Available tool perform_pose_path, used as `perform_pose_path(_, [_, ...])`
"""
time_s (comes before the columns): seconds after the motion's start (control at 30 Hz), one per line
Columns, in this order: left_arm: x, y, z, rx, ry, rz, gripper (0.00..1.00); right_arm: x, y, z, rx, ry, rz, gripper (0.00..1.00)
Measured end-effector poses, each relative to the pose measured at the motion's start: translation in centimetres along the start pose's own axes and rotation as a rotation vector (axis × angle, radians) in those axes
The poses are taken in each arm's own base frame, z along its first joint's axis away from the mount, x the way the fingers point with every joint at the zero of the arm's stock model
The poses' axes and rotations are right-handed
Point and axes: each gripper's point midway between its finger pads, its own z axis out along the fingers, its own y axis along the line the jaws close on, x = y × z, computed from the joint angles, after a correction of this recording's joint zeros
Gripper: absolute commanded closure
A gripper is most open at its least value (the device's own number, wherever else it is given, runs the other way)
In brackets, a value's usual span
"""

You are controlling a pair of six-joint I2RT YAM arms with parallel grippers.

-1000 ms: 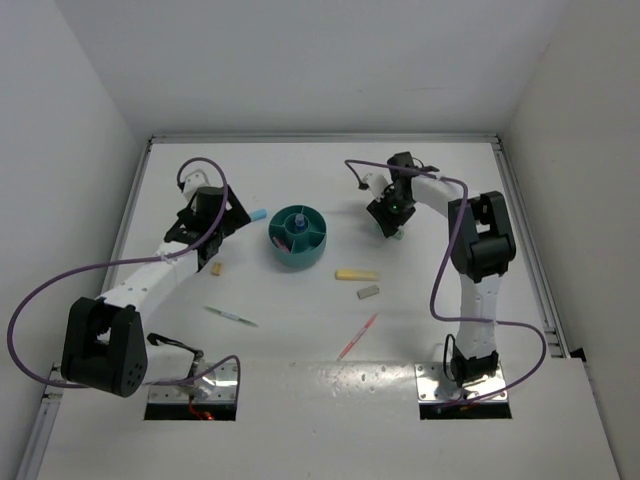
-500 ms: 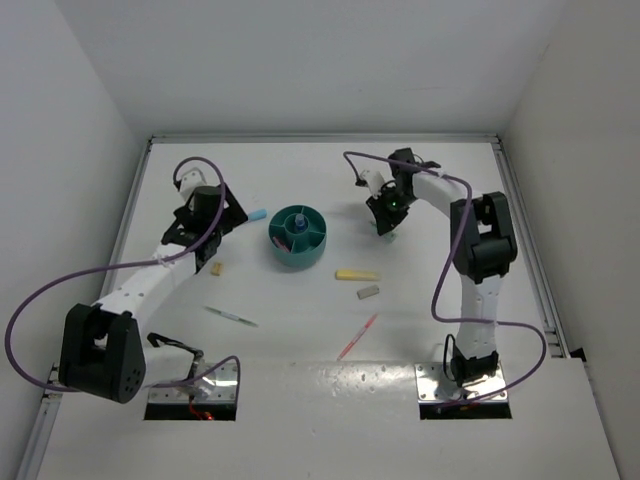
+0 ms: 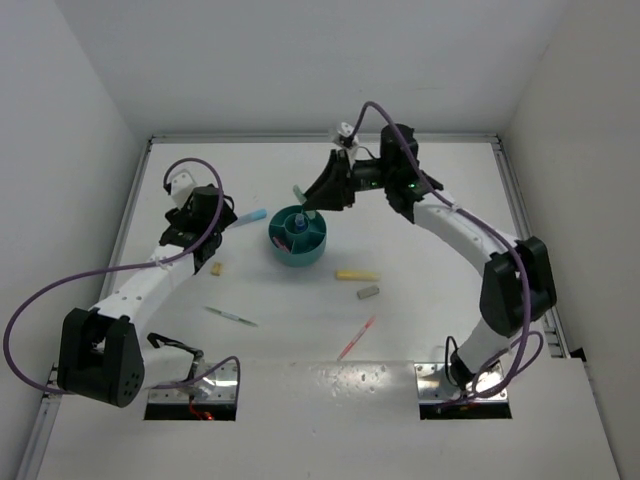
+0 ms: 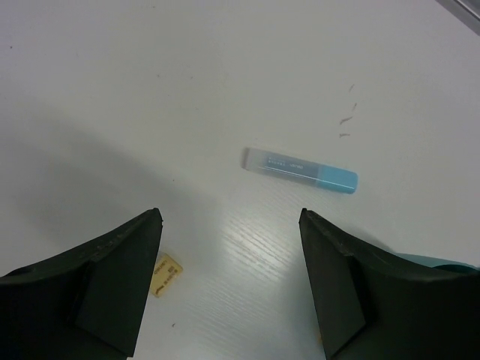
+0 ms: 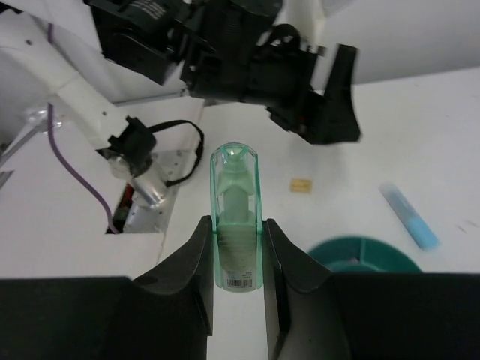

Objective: Sort the stationery into containers
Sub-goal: Place the pen in the storage box.

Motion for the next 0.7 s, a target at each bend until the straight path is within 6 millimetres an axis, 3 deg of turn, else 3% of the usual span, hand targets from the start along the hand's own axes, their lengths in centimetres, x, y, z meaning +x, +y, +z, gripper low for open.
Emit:
perform_pose_path(0.17, [-0.3, 0.1, 0.0, -0.008, -0.009, -0.001, 0.21, 1.9, 1.6, 5.2, -0.135, -0.004, 0.014, 1.0])
perform_pose_path(0.27, [-0.4, 0.1, 0.0, -0.011, -0.013, -0.002, 0.21, 3.4, 1.0, 7.7, -0.182, 0.016, 0.03, 1.0])
perform_pose_path(0.37, [-0.4, 0.1, 0.0, -0.011, -0.013, -0.002, 0.21, 4.7, -0.8, 9.8, -0.183, 0.047, -0.003, 1.0])
perform_pose_path(0.5, [-0.4, 0.1, 0.0, -0.013, -0.014, -0.002, 0.21, 7.1, -3.1, 11.2, -0.126, 0.13, -0.047, 1.0])
perform_pose_path(0.7, [-0.6, 0.2, -0.1, -0.019, -0.018, -0.001, 0.21, 10.6, -4.9, 11.1, -0.031, 0.241, -0.074, 1.0])
